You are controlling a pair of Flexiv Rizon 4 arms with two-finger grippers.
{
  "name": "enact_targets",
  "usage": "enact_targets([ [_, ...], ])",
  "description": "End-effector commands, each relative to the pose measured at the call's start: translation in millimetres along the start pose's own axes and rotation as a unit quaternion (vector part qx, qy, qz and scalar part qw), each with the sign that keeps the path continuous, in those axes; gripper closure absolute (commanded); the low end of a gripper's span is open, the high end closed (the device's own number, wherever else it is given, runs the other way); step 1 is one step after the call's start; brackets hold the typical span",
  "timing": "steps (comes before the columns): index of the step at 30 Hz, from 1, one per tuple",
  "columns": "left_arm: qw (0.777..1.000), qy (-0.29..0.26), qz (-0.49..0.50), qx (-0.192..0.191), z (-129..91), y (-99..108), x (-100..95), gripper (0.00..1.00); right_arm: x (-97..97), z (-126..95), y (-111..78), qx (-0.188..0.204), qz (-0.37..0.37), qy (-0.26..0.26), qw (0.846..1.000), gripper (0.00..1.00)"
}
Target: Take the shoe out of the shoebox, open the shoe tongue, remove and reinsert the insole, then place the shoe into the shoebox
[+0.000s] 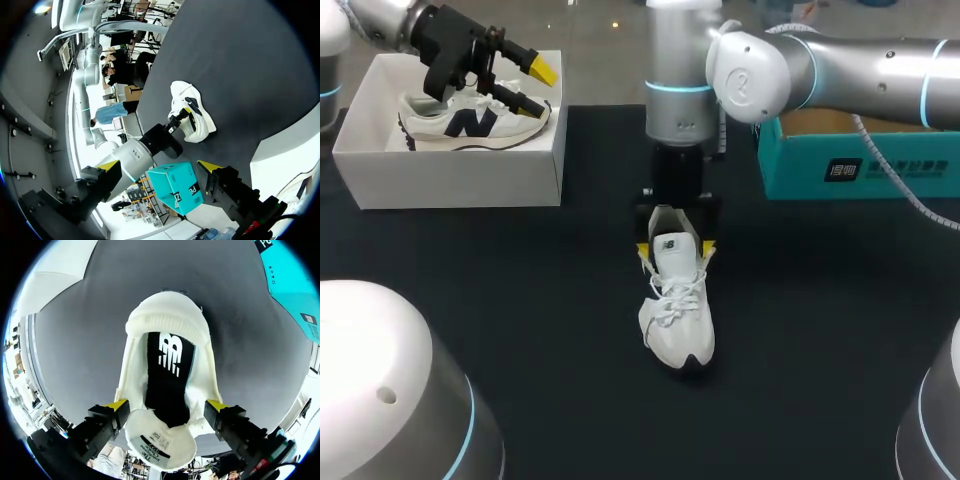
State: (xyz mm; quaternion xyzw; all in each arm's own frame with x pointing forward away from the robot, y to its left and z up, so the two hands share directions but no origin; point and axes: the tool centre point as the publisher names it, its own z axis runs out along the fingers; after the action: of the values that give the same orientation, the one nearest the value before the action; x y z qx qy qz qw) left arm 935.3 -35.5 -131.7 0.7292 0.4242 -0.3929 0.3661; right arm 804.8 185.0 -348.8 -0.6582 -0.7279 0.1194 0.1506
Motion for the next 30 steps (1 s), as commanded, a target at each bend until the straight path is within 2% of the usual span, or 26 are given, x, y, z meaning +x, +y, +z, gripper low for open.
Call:
enact_targets([
  [1,1.000,0.001,0.000,0.001,-0.4,-0.1,-0.2,0.00,2.4,-5.7,-6.2,-0.002,0.001,-0.003,1.000,0.00],
  [8,1.000,0.001,0.000,0.001,-0.4,-0.1,-0.2,0.00,8.0,-10.8,-21.6,0.008,0.004,-0.007,1.000,0.00],
  [17,1.000,0.001,0.000,0.001,-0.4,-0.1,-0.2,0.00,19.5,-25.8,-59.9,0.005,0.019,-0.008,1.000,0.00],
  [20,1.000,0.001,0.000,0.001,-0.4,-0.1,-0.2,0.00,24.8,-30.8,-76.4,-0.006,0.030,-0.006,1.000,0.00],
  [21,1.000,0.001,0.000,0.001,-0.4,-0.1,-0.2,0.00,25.8,-32.6,-80.8,-0.018,0.033,-0.007,0.999,0.09],
  [22,1.000,0.001,0.000,0.001,-0.4,-0.1,-0.2,0.00,26.4,-34.2,-84.8,-0.026,0.038,-0.006,0.999,0.60],
  [23,1.000,0.001,0.000,0.001,-0.4,-0.1,-0.2,0.00,26.5,-34.7,-88.1,-0.032,0.040,-0.007,0.999,0.95],
  [24,1.000,0.001,0.000,0.001,-0.4,-0.1,-0.2,0.00,25.9,-34.7,-90.5,-0.037,0.041,-0.005,0.998,1.00],
  [30,1.000,0.001,0.000,0.001,-0.4,-0.1,-0.2,0.00,16.3,-26.2,-90.8,-0.064,0.045,-0.010,0.997,1.00],
])
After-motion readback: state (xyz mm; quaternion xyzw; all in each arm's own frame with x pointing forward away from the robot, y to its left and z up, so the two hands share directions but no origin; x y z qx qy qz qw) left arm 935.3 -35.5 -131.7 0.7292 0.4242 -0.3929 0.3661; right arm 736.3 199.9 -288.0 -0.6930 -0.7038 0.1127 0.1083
